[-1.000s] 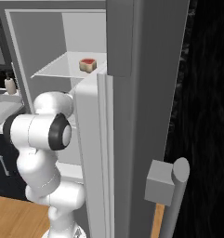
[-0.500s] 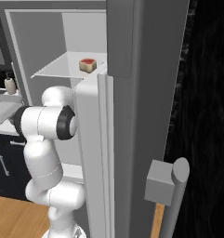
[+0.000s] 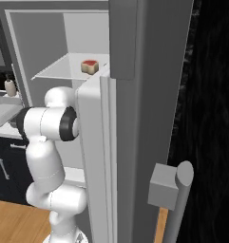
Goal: Place one carrot and one steak in each tupperware on the nearby counter, to pack two identical lunches.
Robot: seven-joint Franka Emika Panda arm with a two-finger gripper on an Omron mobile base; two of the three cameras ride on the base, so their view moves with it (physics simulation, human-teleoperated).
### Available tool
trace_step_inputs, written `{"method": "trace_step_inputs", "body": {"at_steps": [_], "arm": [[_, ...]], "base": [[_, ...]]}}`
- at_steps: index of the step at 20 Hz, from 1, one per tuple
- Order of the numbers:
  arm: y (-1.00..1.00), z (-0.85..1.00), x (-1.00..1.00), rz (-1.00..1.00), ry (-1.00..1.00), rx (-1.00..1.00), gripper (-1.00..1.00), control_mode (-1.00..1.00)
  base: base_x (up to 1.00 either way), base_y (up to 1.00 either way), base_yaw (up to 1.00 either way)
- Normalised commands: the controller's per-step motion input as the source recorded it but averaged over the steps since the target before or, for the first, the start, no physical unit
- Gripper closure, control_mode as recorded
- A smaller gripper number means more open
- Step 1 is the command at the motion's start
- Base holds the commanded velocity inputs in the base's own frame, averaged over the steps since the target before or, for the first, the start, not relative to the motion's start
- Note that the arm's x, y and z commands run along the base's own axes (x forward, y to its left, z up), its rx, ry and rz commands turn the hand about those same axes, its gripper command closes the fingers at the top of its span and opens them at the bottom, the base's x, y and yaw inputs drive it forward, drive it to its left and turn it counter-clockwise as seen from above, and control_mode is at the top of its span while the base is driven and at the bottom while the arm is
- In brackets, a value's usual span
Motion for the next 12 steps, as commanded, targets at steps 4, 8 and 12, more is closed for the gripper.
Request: {"method": "trace_step_inputs", "body": {"at_steps": [4, 8, 12], "arm": [[0.03, -0.76, -0.47, 0.00, 0.00, 0.00, 1.00, -1.00], [0.04, -0.48, -0.42, 0.00, -0.03, 0.00, 1.00, -1.00], [0.00, -0.03, -0.56, 0.00, -0.07, 0.00, 1.00, -1.00]], "base": [[0.00, 0.00, 0.00], [0.00, 0.00, 0.00], [0.00, 0.00, 0.00]]}}
